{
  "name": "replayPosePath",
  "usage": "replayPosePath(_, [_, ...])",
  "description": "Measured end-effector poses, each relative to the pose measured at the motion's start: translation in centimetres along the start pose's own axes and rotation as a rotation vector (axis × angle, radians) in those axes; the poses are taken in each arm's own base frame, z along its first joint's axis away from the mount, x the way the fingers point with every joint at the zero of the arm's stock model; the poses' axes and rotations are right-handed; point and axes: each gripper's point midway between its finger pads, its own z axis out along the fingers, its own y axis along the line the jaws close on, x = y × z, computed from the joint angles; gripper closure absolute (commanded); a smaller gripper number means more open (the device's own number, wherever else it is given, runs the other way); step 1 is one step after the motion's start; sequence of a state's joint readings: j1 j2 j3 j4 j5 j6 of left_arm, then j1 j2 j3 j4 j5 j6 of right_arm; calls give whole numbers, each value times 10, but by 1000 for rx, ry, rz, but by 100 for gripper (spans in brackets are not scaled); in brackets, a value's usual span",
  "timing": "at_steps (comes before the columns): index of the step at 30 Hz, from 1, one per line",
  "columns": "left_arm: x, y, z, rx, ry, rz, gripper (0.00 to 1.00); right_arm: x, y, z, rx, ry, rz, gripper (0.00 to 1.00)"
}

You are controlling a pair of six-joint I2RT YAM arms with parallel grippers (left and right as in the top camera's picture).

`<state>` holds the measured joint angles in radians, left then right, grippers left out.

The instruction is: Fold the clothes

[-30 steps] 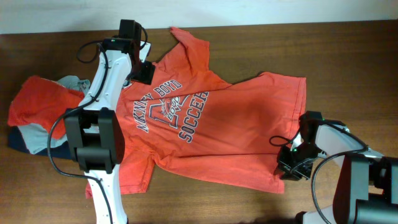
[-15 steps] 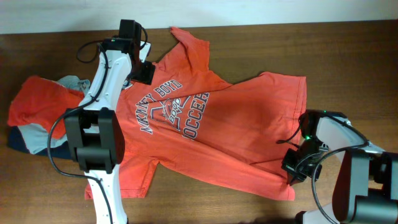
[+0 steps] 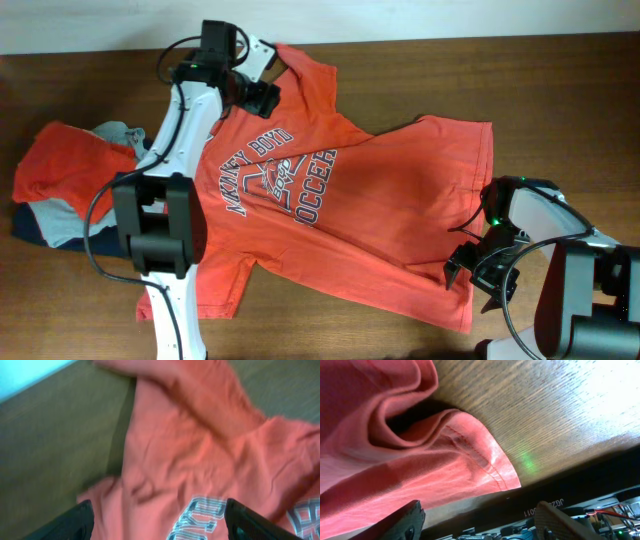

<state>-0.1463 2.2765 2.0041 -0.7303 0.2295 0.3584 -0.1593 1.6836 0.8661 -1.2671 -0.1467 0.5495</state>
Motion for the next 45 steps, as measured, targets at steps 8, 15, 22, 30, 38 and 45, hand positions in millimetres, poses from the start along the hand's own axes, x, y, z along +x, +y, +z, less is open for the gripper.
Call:
replayPosePath(8, [11, -5, 77, 25, -30, 58, 42, -7, 5, 0, -19, -30, -6, 23])
replayPosePath(15, [26, 3, 97, 1, -5, 51, 100, -11, 7, -1, -26, -43, -10, 26])
replayPosePath(22, [45, 63, 82, -291, 89, -148, 100, -25, 17, -8, -60, -105, -82, 30])
replayPosePath(30, [97, 158, 47, -438, 116, -448, 21, -58, 45, -53, -137, -271, -209, 26])
replayPosePath(38, [83, 148, 36, -405, 134, -437, 2, -96, 87, -90, -288, -485, -344, 28])
replayPosePath(45, [30, 143, -45, -409, 90, -427, 3, -142, 136, -134, -441, -749, -476, 73])
